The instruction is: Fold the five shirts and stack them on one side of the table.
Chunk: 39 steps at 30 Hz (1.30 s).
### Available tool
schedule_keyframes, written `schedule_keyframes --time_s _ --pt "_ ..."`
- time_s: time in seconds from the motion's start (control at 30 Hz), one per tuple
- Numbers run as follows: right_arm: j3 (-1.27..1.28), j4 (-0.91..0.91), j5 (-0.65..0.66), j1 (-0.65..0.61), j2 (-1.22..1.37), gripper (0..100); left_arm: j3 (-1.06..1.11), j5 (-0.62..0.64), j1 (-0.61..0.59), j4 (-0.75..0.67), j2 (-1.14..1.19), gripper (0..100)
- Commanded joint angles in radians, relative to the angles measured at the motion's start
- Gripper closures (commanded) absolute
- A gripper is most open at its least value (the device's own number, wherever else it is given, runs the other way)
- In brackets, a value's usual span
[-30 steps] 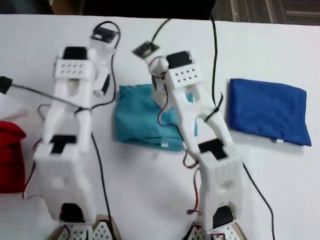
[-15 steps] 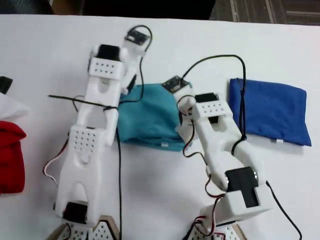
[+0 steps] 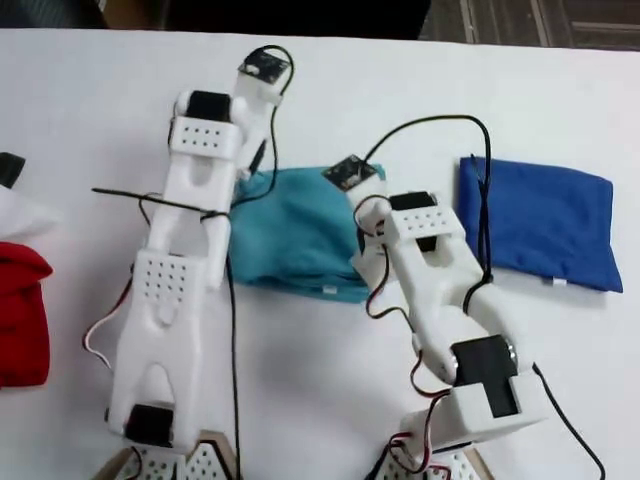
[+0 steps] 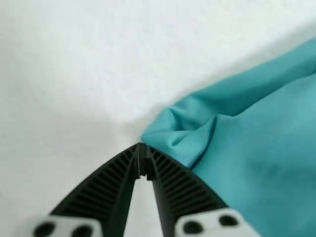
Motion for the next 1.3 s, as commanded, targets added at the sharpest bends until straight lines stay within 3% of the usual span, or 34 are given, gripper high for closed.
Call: schedule_keyframes --time_s 0.0,0.53,0.8,1.27 --pt "-0.003 -0.012 0.006 0.013 -0.056 97.8 -0.045 -0.012 0.021 0.014 -0.02 97" --pt "-0.003 -0.013 0.003 0.015 -0.056 97.8 -0.045 -0.015 0.041 -0.052 0.114 97" --pt "0.057 -0.031 0.008 0.016 -0.056 97.8 -0.045 -0.075 -0.041 -0.138 0.132 97" --pt "0.121 -0.107 0.008 0.016 -0.067 97.8 -0.065 -0.078 -0.097 -0.147 0.112 97"
